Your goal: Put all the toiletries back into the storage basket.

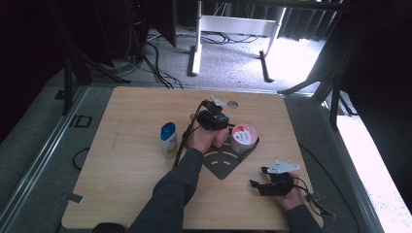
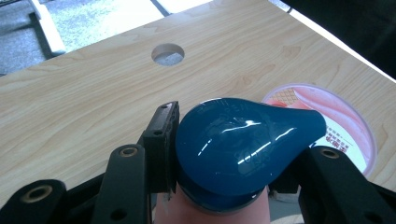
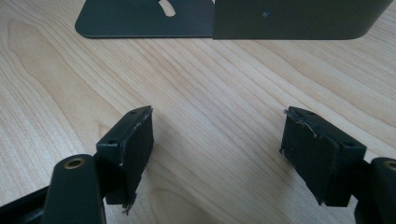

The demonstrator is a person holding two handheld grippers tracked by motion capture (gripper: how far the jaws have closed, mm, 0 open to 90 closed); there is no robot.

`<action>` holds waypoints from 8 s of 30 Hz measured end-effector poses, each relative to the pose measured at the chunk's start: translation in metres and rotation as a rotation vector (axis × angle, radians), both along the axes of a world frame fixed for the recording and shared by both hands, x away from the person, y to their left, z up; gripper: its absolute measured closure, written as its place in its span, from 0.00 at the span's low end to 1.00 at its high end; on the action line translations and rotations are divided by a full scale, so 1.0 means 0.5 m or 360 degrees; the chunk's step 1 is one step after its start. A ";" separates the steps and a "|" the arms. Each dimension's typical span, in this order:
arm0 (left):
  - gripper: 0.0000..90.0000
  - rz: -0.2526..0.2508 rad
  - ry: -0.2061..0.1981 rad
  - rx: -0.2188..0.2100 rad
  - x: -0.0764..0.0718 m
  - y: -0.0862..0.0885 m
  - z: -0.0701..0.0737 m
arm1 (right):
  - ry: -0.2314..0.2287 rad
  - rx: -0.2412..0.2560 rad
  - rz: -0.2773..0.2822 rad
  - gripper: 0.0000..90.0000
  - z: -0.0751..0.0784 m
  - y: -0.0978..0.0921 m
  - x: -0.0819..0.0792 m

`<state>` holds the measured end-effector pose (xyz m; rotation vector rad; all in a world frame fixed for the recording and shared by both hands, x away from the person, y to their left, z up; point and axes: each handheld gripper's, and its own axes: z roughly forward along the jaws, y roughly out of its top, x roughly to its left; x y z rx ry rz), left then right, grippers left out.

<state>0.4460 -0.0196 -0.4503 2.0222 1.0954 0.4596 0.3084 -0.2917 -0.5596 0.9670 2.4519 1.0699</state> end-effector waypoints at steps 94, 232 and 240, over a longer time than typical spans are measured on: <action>0.45 -0.0014 -0.0004 0.0001 -0.011 -0.006 -0.009 | 0.0002 -0.0004 0.0008 0.27 0.000 0.001 -0.001; 0.41 -0.0023 -0.0061 0.0220 -0.163 0.293 0.094 | -0.0002 -0.0005 0.0009 0.27 0.000 0.000 0.000; 0.41 -0.0018 0.0018 0.0245 -0.156 0.299 0.087 | -0.0002 -0.0005 0.0009 0.27 0.000 0.001 0.000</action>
